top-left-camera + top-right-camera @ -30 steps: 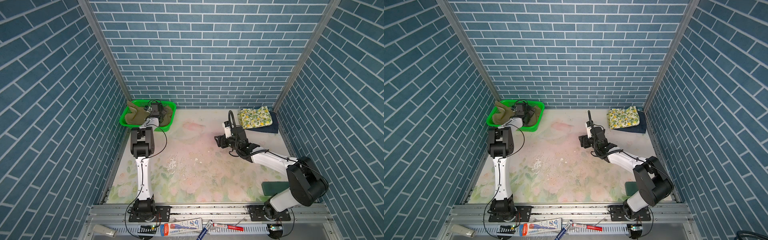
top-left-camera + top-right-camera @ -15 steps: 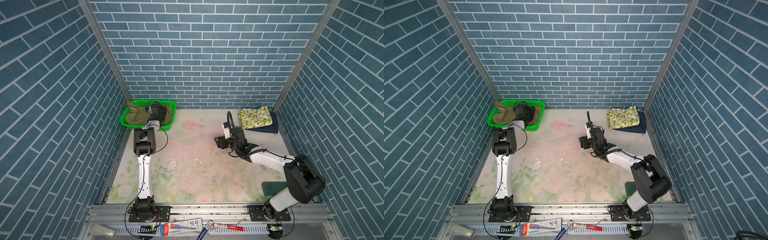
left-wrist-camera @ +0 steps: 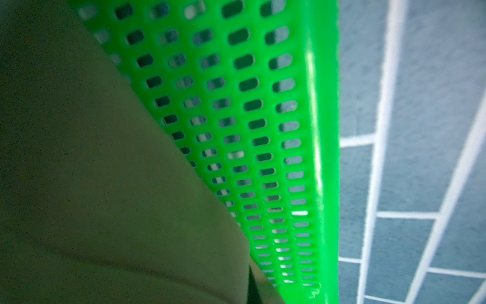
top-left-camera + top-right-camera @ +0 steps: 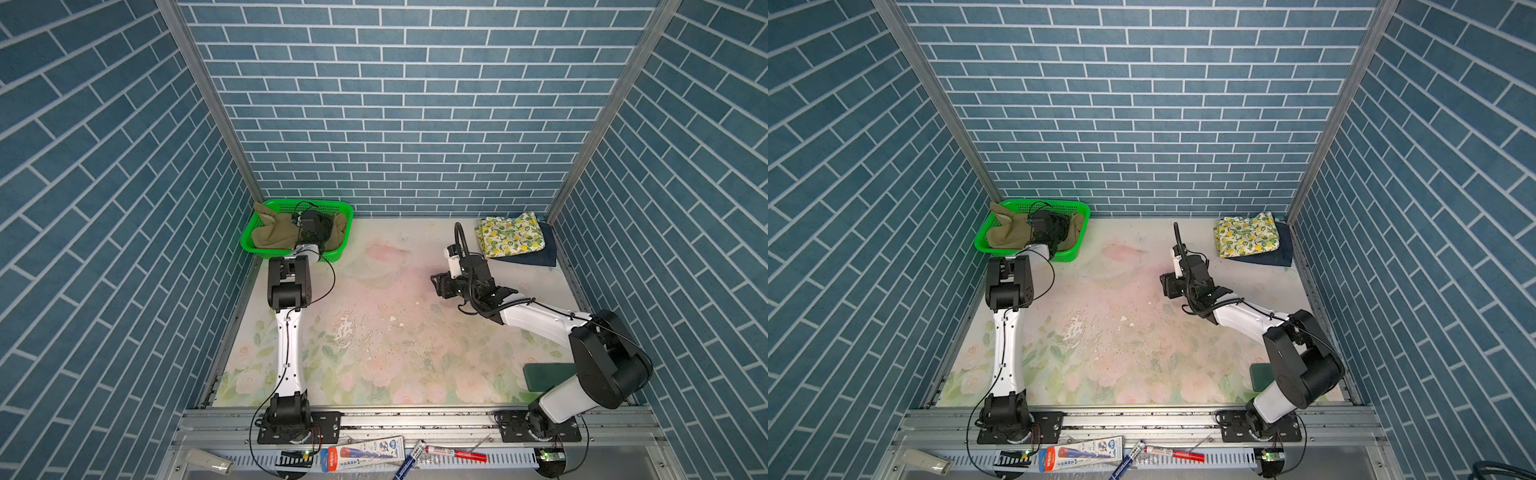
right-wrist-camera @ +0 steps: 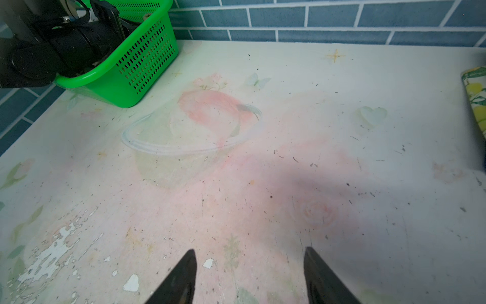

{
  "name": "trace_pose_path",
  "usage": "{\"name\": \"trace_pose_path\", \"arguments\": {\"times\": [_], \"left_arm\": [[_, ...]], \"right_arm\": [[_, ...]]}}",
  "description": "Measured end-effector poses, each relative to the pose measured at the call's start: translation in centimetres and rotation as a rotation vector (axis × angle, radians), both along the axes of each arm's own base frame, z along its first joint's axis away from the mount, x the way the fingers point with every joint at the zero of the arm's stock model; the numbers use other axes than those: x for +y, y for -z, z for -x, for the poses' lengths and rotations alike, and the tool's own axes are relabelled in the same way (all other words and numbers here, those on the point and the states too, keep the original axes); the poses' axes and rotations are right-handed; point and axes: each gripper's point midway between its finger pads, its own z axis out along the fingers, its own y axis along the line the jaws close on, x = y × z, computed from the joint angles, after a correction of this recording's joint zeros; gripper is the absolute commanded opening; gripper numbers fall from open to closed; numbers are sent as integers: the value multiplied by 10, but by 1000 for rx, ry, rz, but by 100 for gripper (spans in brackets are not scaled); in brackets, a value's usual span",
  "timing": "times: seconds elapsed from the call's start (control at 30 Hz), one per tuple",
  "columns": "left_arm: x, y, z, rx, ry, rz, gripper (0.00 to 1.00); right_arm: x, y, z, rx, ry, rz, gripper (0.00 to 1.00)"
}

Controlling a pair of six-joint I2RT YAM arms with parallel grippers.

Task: Fold and stack skirts
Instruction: Pick up the skirt from the basket.

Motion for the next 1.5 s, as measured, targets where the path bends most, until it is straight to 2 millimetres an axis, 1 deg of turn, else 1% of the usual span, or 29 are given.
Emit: {"name": "trace_pose_path", "arguments": {"times": [0.07,0.17,0.27,0.33,0.43,0.5,0.63,0.77,0.87,0.97,1.07,1.2,1.27,1.37,1.43,1.5], "left_arm": [[3,-10,3,-17,7,-6,0],[7,-42,5,-80,16,-12,0],[12,-86,7,-166,29,-20,0],[12,-119,10,-231,45,-26,0],[11,-163,16,-323,72,-38,0],[6,-185,21,-370,100,-45,0],[-9,-215,34,-439,172,-67,0],[-26,-237,50,-491,253,-97,0],[-40,-255,66,-533,315,-119,0],[-54,-276,86,-580,372,-145,0],[-68,-303,110,-628,426,-176,0],[-94,-347,150,-712,496,-230,0],[-112,-370,175,-758,532,-258,0],[-146,-404,220,-833,597,-296,0],[-175,-423,252,-879,649,-318,0],[-201,-435,282,-914,700,-325,0]], "right_arm": [[-1,-6,0,-12,5,-10,60],[-3,-13,0,-31,16,-18,59],[-6,-19,0,-39,36,-33,59],[-9,-26,1,-52,48,-44,59],[-14,-35,2,-72,70,-61,59],[-19,-38,4,-79,94,-68,59],[-33,-44,6,-96,160,-75,59],[-49,-49,10,-107,218,-90,58],[-59,-56,12,-111,254,-112,58],[-67,-66,13,-122,287,-143,58],[-76,-76,18,-133,316,-175,58],[-88,-84,30,-139,350,-200,57],[-96,-88,36,-140,372,-210,57],[-110,-97,47,-148,407,-223,58],[-122,-105,56,-157,439,-239,58],[-134,-112,65,-163,472,-259,58]]}}
